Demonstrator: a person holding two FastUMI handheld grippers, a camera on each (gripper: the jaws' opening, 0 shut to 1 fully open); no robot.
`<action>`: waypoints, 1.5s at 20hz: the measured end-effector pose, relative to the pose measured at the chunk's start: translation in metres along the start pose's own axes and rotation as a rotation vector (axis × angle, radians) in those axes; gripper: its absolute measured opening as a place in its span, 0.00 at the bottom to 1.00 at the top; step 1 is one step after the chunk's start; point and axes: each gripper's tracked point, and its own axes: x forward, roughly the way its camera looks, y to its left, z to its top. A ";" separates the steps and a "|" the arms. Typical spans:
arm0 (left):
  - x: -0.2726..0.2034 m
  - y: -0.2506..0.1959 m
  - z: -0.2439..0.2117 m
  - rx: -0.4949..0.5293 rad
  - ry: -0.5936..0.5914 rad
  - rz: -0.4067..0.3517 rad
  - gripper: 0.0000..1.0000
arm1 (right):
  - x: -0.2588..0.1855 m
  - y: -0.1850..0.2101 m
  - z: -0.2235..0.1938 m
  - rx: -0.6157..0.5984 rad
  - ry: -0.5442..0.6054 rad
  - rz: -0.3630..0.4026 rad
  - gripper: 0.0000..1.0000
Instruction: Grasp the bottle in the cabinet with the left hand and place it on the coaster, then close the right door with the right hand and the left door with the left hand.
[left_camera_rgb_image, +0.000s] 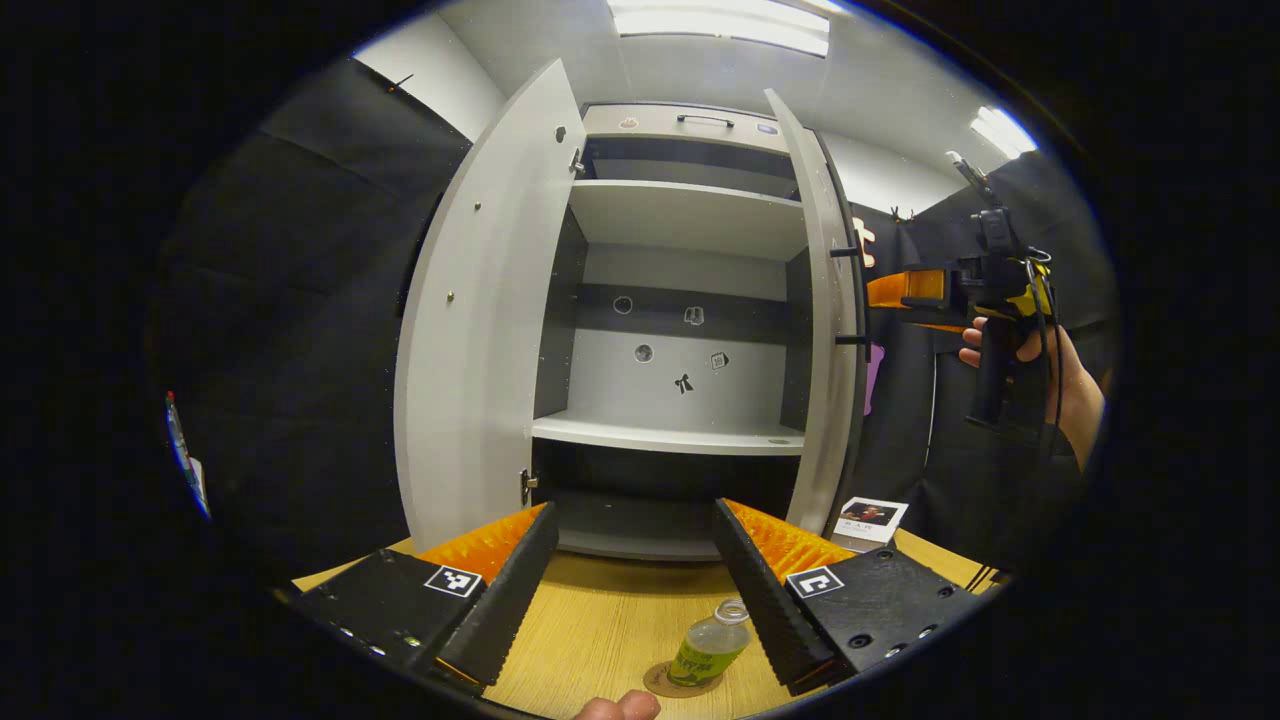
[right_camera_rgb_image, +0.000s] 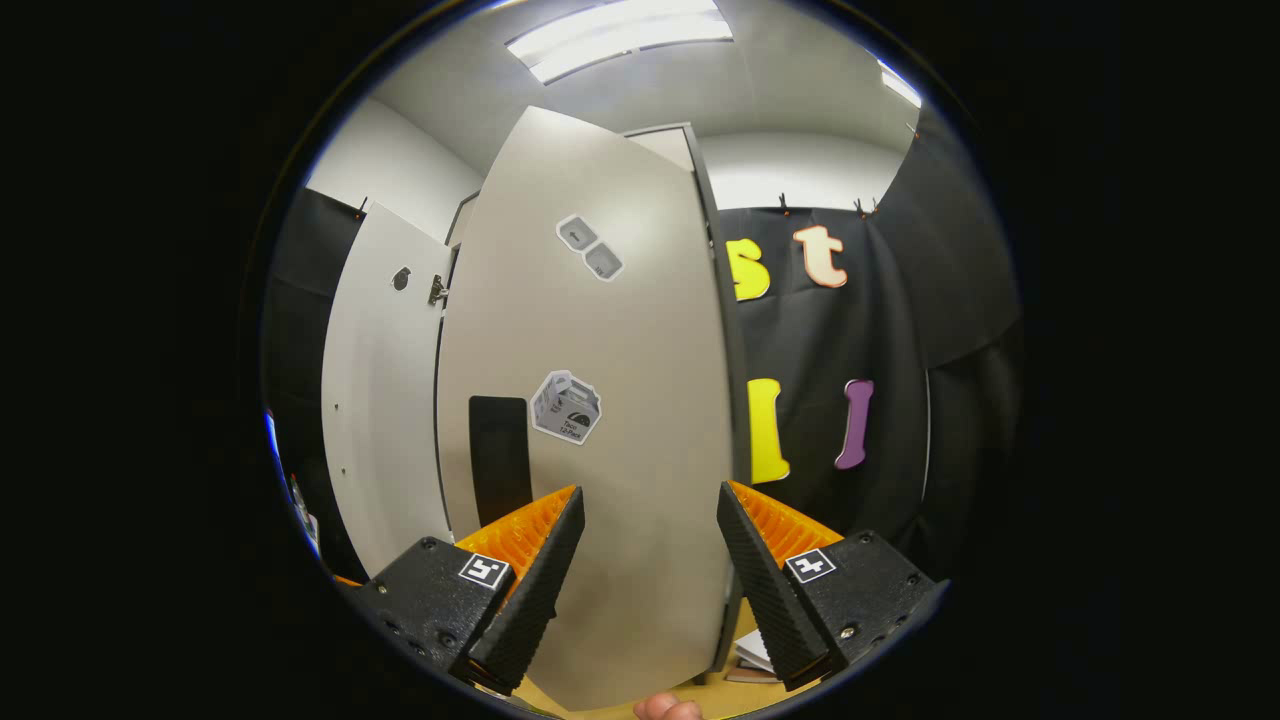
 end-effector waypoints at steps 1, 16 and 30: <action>0.000 0.001 0.001 -0.002 -0.002 0.002 0.95 | 0.000 0.002 0.003 0.001 -0.009 0.006 0.82; 0.015 -0.017 0.007 -0.048 0.007 -0.058 0.95 | -0.088 0.013 -0.017 -0.090 -0.113 -0.058 0.83; 0.012 -0.052 0.001 -0.050 0.030 -0.120 0.95 | -0.166 -0.003 -0.122 -0.050 0.042 -0.151 0.83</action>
